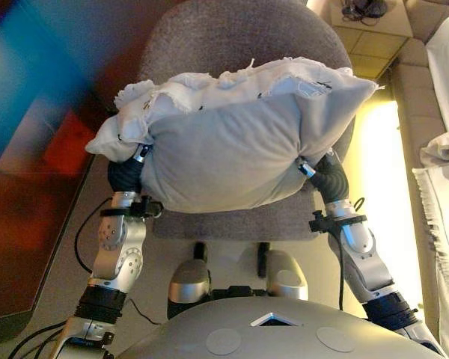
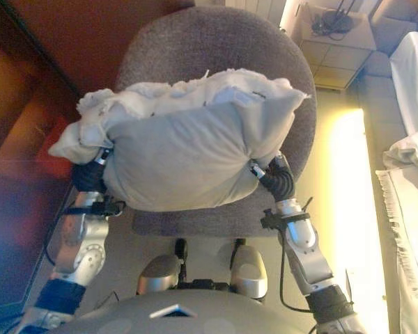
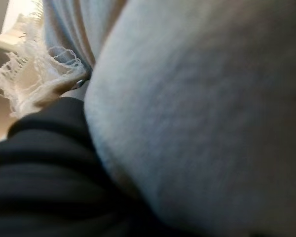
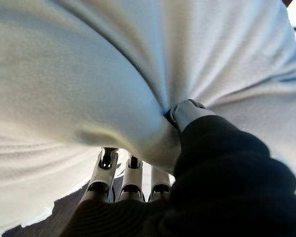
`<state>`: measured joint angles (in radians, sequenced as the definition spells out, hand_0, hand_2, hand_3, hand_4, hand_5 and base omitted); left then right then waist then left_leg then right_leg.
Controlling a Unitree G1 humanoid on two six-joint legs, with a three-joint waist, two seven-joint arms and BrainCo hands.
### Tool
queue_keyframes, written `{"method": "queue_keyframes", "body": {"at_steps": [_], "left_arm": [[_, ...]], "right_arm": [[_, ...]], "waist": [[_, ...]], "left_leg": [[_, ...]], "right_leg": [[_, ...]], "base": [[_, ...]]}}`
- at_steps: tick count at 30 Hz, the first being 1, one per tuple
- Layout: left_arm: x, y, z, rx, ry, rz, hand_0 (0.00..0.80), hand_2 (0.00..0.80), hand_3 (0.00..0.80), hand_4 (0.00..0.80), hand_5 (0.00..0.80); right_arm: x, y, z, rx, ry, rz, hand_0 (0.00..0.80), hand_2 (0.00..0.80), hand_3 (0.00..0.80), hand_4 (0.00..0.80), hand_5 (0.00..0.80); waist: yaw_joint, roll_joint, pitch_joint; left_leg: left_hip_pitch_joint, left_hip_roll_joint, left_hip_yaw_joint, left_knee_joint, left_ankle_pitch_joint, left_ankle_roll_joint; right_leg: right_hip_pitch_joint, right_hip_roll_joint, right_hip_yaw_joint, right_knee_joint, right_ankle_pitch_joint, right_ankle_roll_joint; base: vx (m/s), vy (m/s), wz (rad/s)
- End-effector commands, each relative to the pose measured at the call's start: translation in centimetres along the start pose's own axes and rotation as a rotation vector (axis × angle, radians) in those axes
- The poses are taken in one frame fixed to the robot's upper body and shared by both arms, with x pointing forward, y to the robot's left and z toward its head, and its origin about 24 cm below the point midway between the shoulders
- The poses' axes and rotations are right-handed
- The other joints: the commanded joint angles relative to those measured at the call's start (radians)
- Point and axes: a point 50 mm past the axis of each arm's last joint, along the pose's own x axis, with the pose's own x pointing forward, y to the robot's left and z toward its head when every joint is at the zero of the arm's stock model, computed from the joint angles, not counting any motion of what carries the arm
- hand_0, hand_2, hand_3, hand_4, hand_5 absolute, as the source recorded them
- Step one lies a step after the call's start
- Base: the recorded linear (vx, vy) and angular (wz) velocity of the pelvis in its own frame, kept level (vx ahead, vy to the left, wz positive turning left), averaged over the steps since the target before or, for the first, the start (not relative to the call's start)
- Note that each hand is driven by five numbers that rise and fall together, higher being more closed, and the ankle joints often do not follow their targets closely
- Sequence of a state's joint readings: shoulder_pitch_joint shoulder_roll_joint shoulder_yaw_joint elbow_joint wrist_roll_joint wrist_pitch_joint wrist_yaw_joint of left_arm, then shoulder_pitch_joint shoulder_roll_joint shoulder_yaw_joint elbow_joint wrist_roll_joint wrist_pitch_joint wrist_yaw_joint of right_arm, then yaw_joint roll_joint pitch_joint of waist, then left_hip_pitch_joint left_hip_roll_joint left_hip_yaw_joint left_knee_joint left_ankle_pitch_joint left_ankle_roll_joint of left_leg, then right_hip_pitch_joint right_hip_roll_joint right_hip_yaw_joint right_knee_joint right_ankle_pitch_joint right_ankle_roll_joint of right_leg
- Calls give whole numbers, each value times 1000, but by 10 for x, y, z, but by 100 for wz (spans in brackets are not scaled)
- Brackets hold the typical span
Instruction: Pick up the cushion and take it to the sofa
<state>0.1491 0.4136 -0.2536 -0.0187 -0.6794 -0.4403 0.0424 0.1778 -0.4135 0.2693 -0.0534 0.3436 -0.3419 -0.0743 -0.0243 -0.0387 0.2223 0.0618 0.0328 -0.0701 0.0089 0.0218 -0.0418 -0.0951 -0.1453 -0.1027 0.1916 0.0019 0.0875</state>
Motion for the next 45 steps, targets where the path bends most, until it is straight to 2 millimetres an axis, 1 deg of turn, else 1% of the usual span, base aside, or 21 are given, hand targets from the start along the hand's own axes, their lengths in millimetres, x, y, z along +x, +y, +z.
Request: {"method": "queue_keyframes", "body": {"at_steps": [1,2,3,4,5,6,7,8,10,11,13,14,15,16,17,20,24,29,32,39,45], "left_arm": [[13,-40,31,19,-199,-228,800,800,800,800,800],[14,-37,31,18,-201,-224,800,800,800,800,800],[14,-37,31,16,-202,-218,800,800,800,800,800],[14,-34,31,5,-189,-196,800,800,800,800,800],[13,-33,31,-7,-179,-185,800,800,800,800,800],[12,-32,31,-19,-173,-180,800,800,800,800,800],[9,-31,32,-24,-173,-181,800,800,800,800,800],[7,-31,32,-30,-177,-181,800,800,800,800,800],[5,-31,32,-34,-185,-182,800,800,800,800,800],[6,-31,30,-39,-184,-178,800,800,800,800,800],[9,-32,28,-50,-185,-178,800,800,800,800,800],[10,-33,28,-51,-188,-182,800,800,800,800,800],[11,-34,28,-55,-192,-191,800,800,800,800,800],[13,-36,26,-59,-189,-194,800,800,800,800,800],[14,-37,24,-59,-185,-193,800,800,800,800,800],[17,-39,18,-51,-151,-188,800,800,800,800,800],[12,-37,18,-22,-134,-178,800,800,800,800,800],[31,-44,27,20,-208,-209,800,800,800,800,800],[47,-55,35,46,-265,-232,800,800,800,800,800],[69,-74,43,88,-357,-252,800,800,800,800,800],[95,-96,50,128,-410,-278,800,800,800,800,800]], "right_arm": [[22,32,61,42,-368,163,800,800,800,800,800],[22,31,61,38,-365,164,800,800,800,800,800],[21,31,61,36,-362,167,800,800,800,800,800],[20,27,60,26,-344,168,800,800,800,800,800],[19,24,60,24,-332,167,800,800,800,800,800],[18,21,60,22,-321,170,800,800,800,800,800],[16,18,60,14,-307,173,800,800,800,800,800],[14,16,59,5,-299,178,800,800,800,800,800],[13,13,56,-5,-285,184,800,800,800,800,800],[13,12,54,-12,-277,179,800,800,800,800,800],[14,12,54,-16,-276,181,800,800,800,800,800],[14,12,54,-20,-277,183,800,800,800,800,800],[14,13,54,-30,-281,179,800,800,800,800,800],[16,15,53,-35,-278,172,800,800,800,800,800],[17,16,52,-36,-271,168,800,800,800,800,800],[16,15,47,-20,-233,157,800,800,800,800,800],[6,13,44,-2,-202,160,800,800,800,800,800],[27,24,50,-14,-269,137,800,800,800,800,800],[42,31,59,-36,-331,134,800,800,800,800,800],[61,35,72,-87,-409,112,800,800,800,800,800],[87,36,87,-150,-458,52,800,800,800,800,800]], "waist": [[-39,-5,-16],[-35,-8,-26],[-34,-8,-30],[-38,-10,-56],[-42,-10,-66],[-43,-7,-77],[-40,-4,-86],[-33,-12,-86],[-12,-28,-73],[1,-28,-62],[16,-13,-47],[20,-8,-42],[29,3,-33],[33,-2,-27],[33,-1,-27],[23,9,-50],[12,9,-62],[11,10,10],[7,16,76],[-6,27,171],[-26,40,248]], "left_leg": [[135,-55,-43,10,-187,57],[138,-34,-37,23,-193,44],[143,-26,-36,26,-195,38],[154,1,-23,46,-208,20],[161,16,-18,62,-210,8],[161,41,-7,97,-178,-14],[130,68,-5,181,-93,-42],[77,73,-7,285,-35,-53],[-32,64,18,385,-9,-44],[-76,68,51,362,-2,-41],[-76,58,82,231,-16,-47],[-75,52,82,193,-13,-50],[-106,44,76,160,22,-60],[-119,28,73,148,3,-54],[-106,25,71,118,-9,-50],[-31,27,69,6,-27,-43],[-11,35,94,-17,-47,-39],[-81,35,108,-14,-45,-30],[-124,26,109,-22,-33,-21],[-207,12,119,-3,-27,-14],[-276,3,125,10,-13,-15]], "right_leg": [[-105,-52,53,-134,243,98],[-71,-50,35,-137,201,93],[-58,-50,27,-144,193,91],[-31,-36,24,-139,152,74],[-22,-29,25,-134,137,67],[-7,-21,14,-132,119,53],[16,-9,5,-142,107,35],[39,-7,3,-153,103,21],[85,-5,4,-171,91,3],[115,-1,4,-187,78,2],[134,2,-8,-205,64,16],[137,3,-9,-210,61,19],[146,9,-7,-215,51,19],[154,0,0,-226,48,21],[159,-4,-2,-229,48,23],[172,-7,-15,-249,49,31],[156,-11,-16,-247,44,42],[55,-24,-2,-223,58,56],[-1,-29,12,-212,67,61],[-65,-37,44,-213,77,62],[-134,-36,63,-185,75,58]], "base": [[397,-204,17],[296,-159,27],[388,-183,24],[358,-146,12],[396,-137,-7],[319,-107,-3],[295,-125,4],[258,-148,10],[230,-116,15],[226,-23,6],[203,66,-4],[163,100,12],[141,87,20],[146,92,19],[182,120,6],[218,119,-4],[88,33,-7],[-207,13,2],[-201,34,-4],[-125,27,-8],[-78,29,-5]]}}
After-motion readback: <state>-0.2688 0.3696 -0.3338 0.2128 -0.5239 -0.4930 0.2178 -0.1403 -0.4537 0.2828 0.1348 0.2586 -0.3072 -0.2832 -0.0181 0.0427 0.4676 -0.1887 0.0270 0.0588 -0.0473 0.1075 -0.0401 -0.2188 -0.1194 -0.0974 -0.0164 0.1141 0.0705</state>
